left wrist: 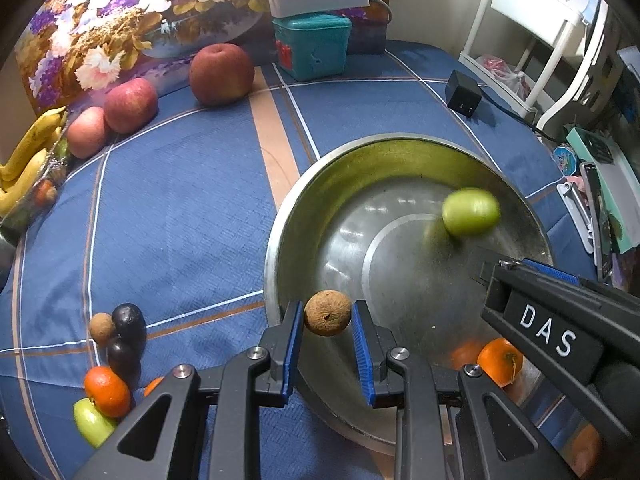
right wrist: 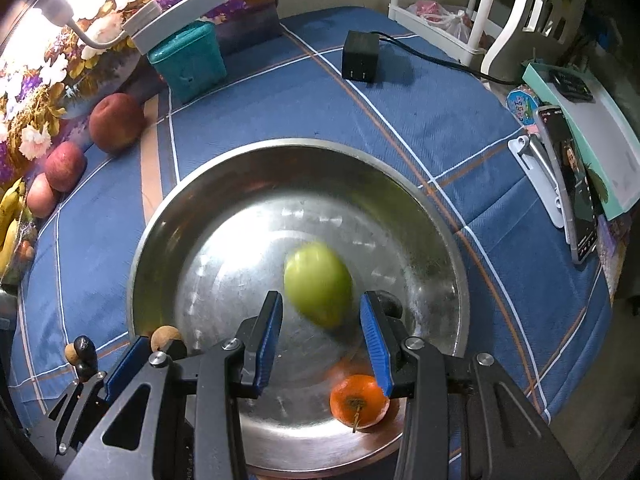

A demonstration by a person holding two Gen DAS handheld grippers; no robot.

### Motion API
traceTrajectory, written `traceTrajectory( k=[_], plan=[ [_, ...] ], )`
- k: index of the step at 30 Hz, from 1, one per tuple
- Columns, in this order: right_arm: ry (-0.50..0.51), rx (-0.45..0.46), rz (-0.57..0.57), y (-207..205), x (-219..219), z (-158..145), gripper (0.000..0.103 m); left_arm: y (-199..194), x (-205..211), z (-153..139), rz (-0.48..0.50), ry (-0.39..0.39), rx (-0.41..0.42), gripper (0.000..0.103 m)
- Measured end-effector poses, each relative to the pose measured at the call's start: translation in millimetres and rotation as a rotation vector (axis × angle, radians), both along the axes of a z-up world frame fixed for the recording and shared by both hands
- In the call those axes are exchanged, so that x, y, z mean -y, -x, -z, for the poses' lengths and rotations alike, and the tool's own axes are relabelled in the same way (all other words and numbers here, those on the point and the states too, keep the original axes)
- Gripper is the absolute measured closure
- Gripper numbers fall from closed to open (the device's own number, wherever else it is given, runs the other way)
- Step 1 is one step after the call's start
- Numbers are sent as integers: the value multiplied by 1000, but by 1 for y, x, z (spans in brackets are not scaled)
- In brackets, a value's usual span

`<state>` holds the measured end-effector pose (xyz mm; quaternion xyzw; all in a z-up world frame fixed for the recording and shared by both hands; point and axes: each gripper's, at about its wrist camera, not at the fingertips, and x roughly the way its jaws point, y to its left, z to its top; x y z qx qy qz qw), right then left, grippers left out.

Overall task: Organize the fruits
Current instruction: 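Open both grippers to drop the pear and kiwi into the pan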

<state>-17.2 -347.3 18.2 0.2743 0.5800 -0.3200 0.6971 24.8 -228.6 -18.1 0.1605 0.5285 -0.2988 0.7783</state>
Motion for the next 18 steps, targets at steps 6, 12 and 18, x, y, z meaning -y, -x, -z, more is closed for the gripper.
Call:
traceTrajectory(
  k=[6,12,18],
  plan=[
    [8,5,-5,0,-1,-6,61,0,-2,-2,-1,9,-13,74],
    [20,14,-5,-1,-2,-13,61,2,-4,-6,5,14,-17,71],
    [31,19,-11,-2,-3,-19,61,0,-9,-10,-11,30,-22,65]
  ],
)
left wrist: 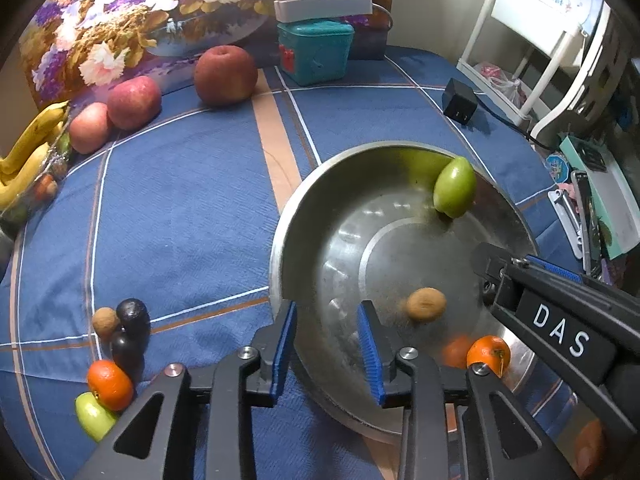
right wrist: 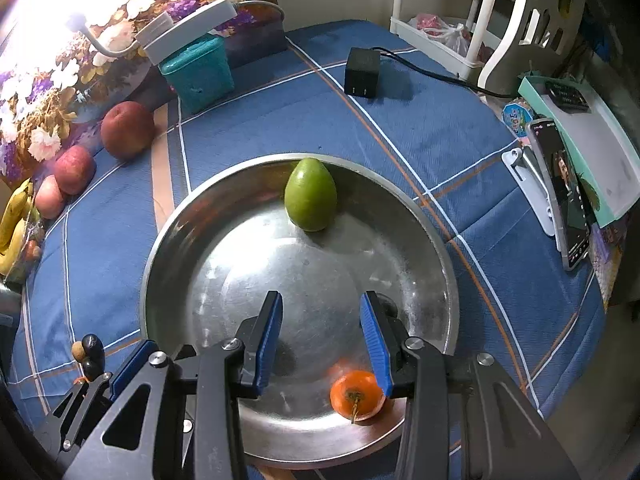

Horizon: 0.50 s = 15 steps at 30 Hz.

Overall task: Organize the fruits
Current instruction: 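Withdraw both open grippers from the pan back toward the fruit cluster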

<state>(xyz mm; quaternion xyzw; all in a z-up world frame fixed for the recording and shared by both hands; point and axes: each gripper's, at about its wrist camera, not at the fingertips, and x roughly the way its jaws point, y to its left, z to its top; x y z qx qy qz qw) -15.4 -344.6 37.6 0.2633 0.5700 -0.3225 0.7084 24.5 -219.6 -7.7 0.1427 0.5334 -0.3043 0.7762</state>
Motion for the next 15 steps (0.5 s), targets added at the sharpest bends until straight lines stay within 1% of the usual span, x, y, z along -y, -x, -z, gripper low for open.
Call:
traceTrajectory(
  k=[2,8,12,15],
  plan=[
    [2,0,0,0,-1,-1,61,-2,-4,-1,-9,6,-5,58],
    [6,-8,1,1,-1,-2,61,-9,-17,-5,-44,15,-13,54],
    [11,-11,-3,2,-3,-3,61,-17,-31,-5,-97,23,-28,51],
    [9,-11,-7,2,-4,-2,61,-24,-43,-3,-147,8,-28,50]
  ],
)
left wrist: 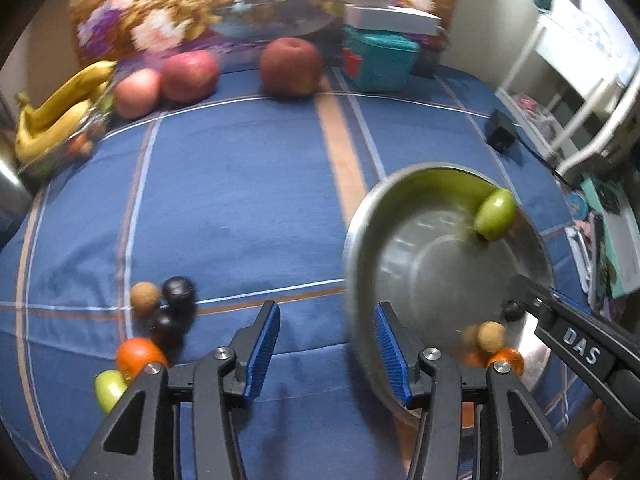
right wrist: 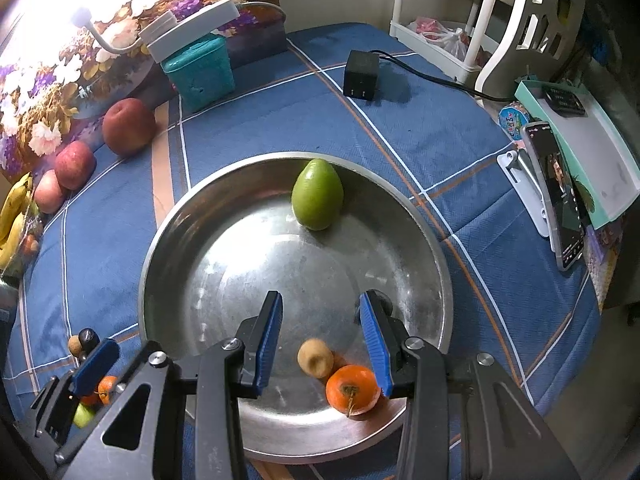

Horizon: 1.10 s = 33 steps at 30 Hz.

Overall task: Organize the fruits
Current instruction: 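Withdraw both open grippers from the pan back toward the fruit cluster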

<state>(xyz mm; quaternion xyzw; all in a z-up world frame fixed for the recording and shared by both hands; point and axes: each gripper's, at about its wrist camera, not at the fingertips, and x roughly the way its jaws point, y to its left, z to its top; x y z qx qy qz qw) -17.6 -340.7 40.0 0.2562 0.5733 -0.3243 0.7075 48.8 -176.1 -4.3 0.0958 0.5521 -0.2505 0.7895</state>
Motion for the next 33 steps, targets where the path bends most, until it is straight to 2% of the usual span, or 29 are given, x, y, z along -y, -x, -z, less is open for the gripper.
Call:
traceTrajectory(
  k=[7,16,18,20,24,26,28,29,31,33],
  plan=[
    [-25,-2,-19,-3,-6,5,61,-17,-29,3,-111,-8,-21,48],
    [-70,27,-80,-16,-27,5,61,-28,-50,2,-183,-3,-22,43],
    [-72,24,-95,-19,-33,6,61,-29,-53,2,-196,-4,-22,39],
    [-71,22,-110,-21,-37,5,61,-32,-56,2,-211,-11,-19,26],
    [-67,20,-131,-24,-40,4,61,-35,-61,3,-234,-29,-5,20],
    [-68,14,-133,-25,-40,6,61,-35,-63,3,-243,-34,-2,11],
    [-74,4,-130,-24,-39,9,58,-36,-66,4,-251,-40,5,3],
    [-76,2,-127,-24,-38,10,52,-36,-66,4,-254,-45,10,0],
    [-79,1,-125,-23,-37,11,46,-37,-67,5,-257,-52,14,0],
    [-77,0,-129,-23,-38,11,45,-38,-68,7,-261,-60,13,0]
  ],
)
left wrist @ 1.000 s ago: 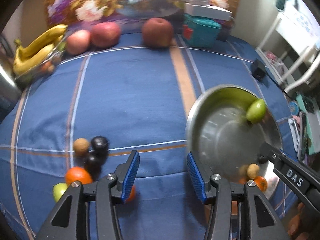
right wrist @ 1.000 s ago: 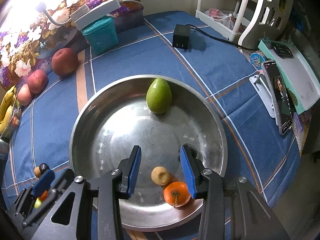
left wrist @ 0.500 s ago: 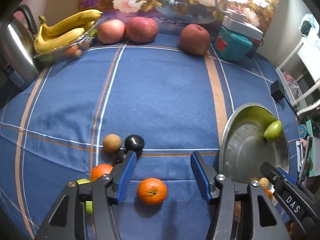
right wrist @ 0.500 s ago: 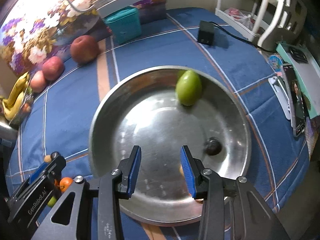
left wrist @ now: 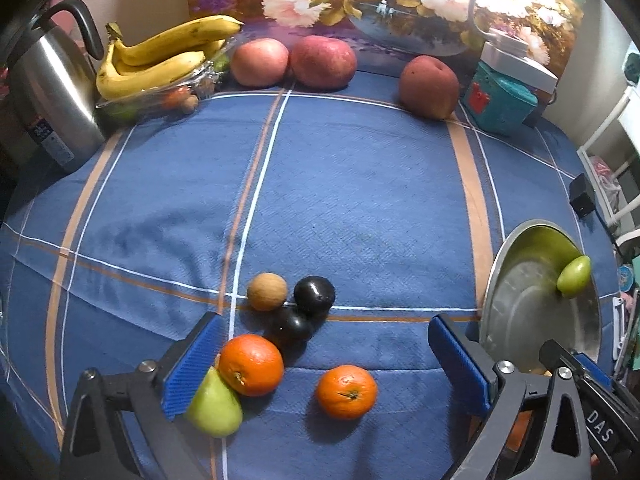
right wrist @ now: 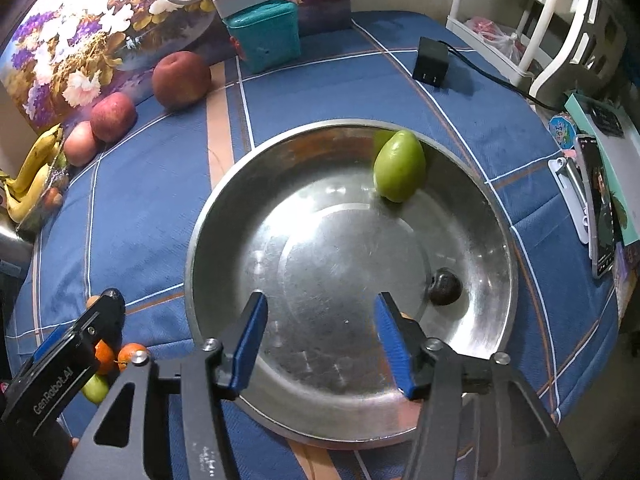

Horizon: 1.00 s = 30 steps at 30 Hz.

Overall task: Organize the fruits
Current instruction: 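Withdraw both open grippers from the pan back toward the fruit cluster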

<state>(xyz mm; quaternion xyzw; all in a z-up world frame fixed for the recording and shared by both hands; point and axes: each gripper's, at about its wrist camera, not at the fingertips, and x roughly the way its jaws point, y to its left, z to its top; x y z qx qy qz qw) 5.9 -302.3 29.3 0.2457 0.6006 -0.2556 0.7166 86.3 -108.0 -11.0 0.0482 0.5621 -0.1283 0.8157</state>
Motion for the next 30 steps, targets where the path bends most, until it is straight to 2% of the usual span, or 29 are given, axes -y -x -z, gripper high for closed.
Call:
traceTrajectory(
  k=[3,6,8,9,12,21,27,30],
  plan=[
    [7,3,-9,-1,-1,0,33,-1,-2,2,-9,-4,-7,0],
    [7,11,-13,-1,-2,-1,31,-2,-4,2,-13,-9,-6,0],
    [10,17,-15,-1,-2,-1,25,-2,-3,2,-10,-15,-1,0],
    [14,20,-15,-1,-2,-2,18,-2,-3,2,-7,-16,0,0],
    [31,27,-13,0,-1,-4,10,-1,-1,1,5,-19,9,0],
    [56,62,-10,0,-1,-9,10,1,-1,-6,28,-1,39,0],
    [58,95,-11,0,-4,-13,10,5,-6,-15,54,49,73,0],
    [51,120,-5,1,-6,-17,10,4,-10,-17,55,72,65,0]
  ],
)
